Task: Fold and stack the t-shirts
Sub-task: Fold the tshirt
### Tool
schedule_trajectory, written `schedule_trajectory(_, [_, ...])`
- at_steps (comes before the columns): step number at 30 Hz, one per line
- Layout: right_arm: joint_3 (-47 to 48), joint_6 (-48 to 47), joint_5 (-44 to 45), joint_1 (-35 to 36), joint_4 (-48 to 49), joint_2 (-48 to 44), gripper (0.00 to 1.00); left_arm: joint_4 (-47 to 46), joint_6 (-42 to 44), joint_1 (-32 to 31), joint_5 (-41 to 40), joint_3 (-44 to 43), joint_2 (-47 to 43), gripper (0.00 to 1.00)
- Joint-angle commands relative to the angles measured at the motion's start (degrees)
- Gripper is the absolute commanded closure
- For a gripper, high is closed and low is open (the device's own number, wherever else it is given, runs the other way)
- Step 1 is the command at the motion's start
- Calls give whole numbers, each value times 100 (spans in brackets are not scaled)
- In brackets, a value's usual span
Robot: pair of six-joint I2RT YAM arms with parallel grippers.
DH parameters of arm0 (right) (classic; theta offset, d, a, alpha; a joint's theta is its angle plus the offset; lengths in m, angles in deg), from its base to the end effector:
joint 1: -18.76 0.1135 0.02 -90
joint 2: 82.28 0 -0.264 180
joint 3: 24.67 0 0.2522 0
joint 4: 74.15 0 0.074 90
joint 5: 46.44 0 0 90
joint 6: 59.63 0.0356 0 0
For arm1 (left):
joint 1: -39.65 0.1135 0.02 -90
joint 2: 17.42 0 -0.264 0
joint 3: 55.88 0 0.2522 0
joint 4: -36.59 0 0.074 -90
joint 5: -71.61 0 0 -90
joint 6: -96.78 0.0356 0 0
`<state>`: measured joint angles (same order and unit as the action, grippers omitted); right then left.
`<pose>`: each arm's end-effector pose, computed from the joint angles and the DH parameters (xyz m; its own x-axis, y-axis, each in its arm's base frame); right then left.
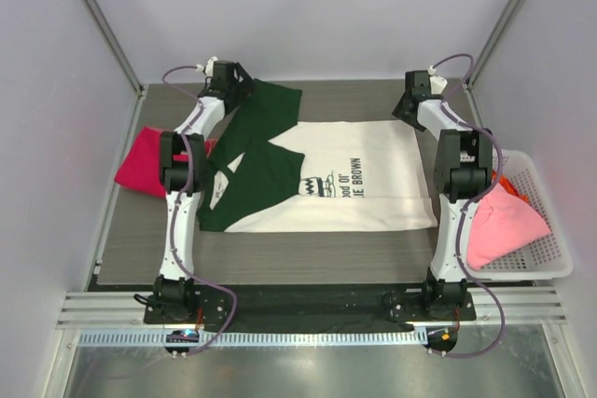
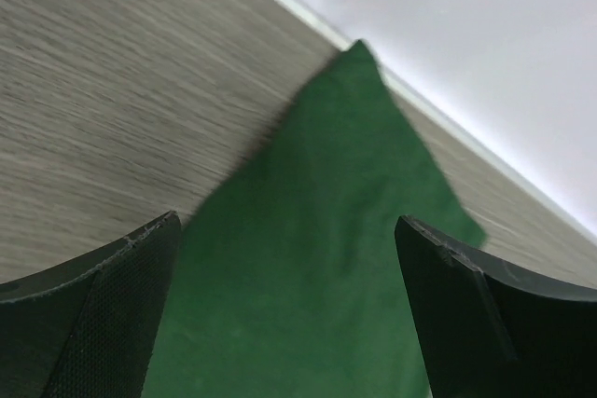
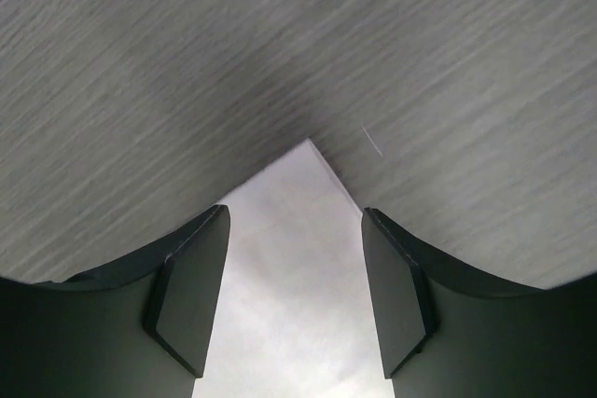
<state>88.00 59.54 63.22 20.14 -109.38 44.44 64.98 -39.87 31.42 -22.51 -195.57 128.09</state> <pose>0.4928 -0.0001 0.1824 -0.5657 0.4455 -0.6939 0.5411 0.8355 0.0953 0.5735 -0.0804 0.1759 -0.4430 -0.6688 -0.5971 -0.3470 0.7420 -0.5736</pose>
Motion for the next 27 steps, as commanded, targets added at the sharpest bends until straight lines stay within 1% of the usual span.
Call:
schedule_trajectory(1, [619,36,266,11,29,344,36,-92,130,23,-36,-336,231,4])
schedule_trajectory(5, [963,98,83,-24,-32,722,37,-101,25,32,77,-555,565,5])
schedule_trajectory(8, [990,124,-32,-25,-50,846,40,-110,-151,49,157,-643,724,10])
schedule_trajectory(9, [963,150,-67,-16,-41,863,42,-136,-221,49,244,-652,794,16])
schedule_trajectory(11, [910,151,-129,-16,-41,872,45,-171,-230,49,254,-652,847,21])
schedule_trajectory(12, [893,151,-138,-16,-24,881,50,-189,-239,58,254,-644,882,25])
schedule_trajectory(15, [867,124,-59,-16,3,890,63,-215,-283,58,341,-635,926,29])
schedule_trajectory(18, [831,133,-50,-16,12,872,64,-294,-370,58,394,-591,970,29])
schedule_trajectory(20, [770,150,-32,-16,38,820,65,-399,-476,58,640,-608,1040,28])
schedule_trajectory(21, [735,159,-6,-16,90,794,69,-435,-494,58,693,-626,1067,27])
schedule_trajectory(23, [612,177,29,-16,161,758,70,-444,-476,58,746,-687,1128,28])
schedule_trajectory(26, [533,177,-6,-24,214,723,71,-382,-424,67,667,-687,1137,32])
schedule_trajectory(27, [506,186,-15,-25,249,706,71,-374,-415,84,676,-696,1129,37])
